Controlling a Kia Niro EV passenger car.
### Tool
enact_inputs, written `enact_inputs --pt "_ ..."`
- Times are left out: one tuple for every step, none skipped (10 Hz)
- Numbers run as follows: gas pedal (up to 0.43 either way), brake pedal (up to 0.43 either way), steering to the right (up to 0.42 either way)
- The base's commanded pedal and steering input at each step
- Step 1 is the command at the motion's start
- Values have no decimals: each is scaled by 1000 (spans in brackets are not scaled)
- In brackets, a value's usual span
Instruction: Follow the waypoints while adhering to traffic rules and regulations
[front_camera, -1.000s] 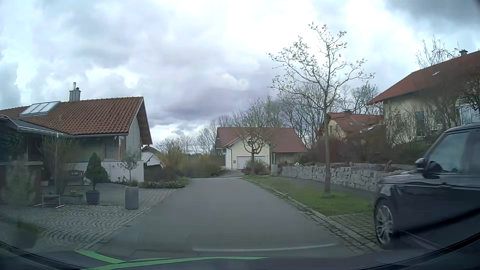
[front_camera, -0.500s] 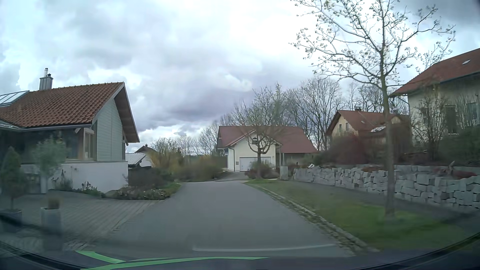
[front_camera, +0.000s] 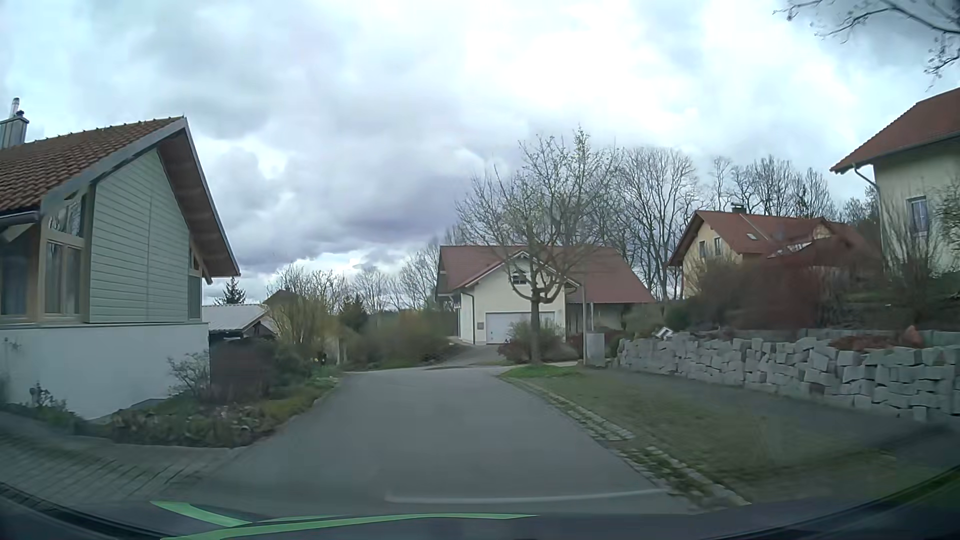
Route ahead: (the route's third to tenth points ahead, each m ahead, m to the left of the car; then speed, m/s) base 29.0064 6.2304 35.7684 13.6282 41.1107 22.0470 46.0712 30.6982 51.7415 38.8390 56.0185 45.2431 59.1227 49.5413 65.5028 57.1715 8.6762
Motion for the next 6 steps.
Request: enact_inputs --pt "0 0 -17" --pt "0 0 -17" --pt "0 0 -17" --pt "0 0 -17" --pt "0 0 -17" --pt "0 0 -17"
